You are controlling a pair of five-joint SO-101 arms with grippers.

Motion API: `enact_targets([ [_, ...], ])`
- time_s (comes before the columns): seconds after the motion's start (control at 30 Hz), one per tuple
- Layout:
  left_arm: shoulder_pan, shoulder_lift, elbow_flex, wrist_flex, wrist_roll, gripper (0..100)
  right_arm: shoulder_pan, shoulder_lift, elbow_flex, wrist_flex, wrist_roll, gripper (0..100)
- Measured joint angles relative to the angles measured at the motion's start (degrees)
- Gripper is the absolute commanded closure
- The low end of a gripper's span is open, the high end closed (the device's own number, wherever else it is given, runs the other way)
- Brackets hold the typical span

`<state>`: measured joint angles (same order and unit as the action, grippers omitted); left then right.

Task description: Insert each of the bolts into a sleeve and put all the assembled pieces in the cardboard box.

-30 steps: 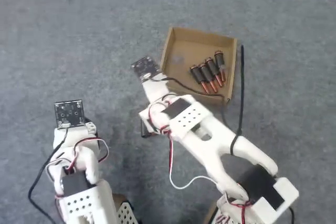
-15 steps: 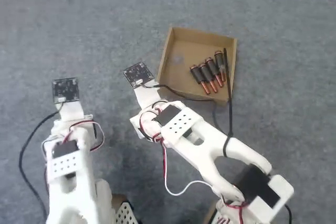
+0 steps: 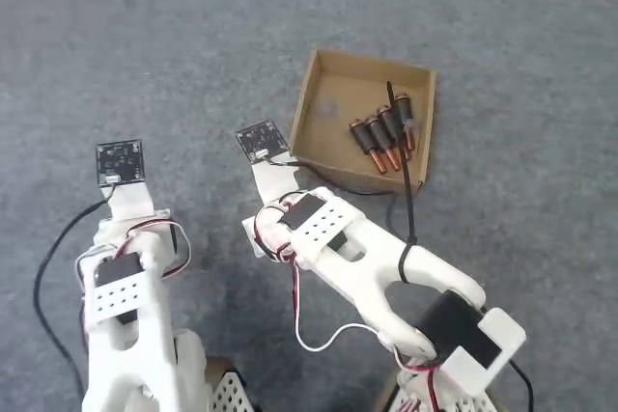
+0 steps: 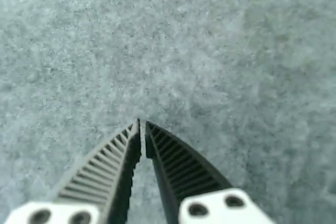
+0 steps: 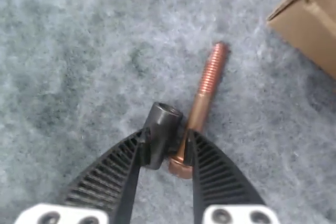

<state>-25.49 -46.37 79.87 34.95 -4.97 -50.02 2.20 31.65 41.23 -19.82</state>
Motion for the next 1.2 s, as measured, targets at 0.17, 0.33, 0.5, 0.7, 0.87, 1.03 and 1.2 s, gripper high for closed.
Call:
enact_targets([
  [0.17, 0.0, 0.0, 0.0, 0.0, 0.0, 99, -0.8, 0.0, 0.0, 0.0, 0.0, 89.0],
  [0.33, 1.2, 0.0, 0.0, 0.0, 0.0, 99, -2.0, 1.3, -0.4, 0.0, 0.0, 88.9],
  [0.5, 1.0, 0.0, 0.0, 0.0, 0.0, 99, -2.0, 7.1, -5.4, 0.8, -0.2, 89.3],
  [0.7, 1.0, 0.0, 0.0, 0.0, 0.0, 99, -2.0, 12.7, -12.2, 5.6, -0.2, 89.4],
  [0.87, 1.0, 0.0, 0.0, 0.0, 0.0, 99, -2.0, 14.5, -14.6, 6.8, -0.2, 89.4],
  [1.03, 1.1, 0.0, 0.0, 0.0, 0.0, 99, -2.0, 14.7, -14.7, 6.8, -0.2, 89.4],
  [1.2, 1.0, 0.0, 0.0, 0.0, 0.0, 99, -2.2, 14.7, -14.7, 6.8, 2.0, 89.4],
])
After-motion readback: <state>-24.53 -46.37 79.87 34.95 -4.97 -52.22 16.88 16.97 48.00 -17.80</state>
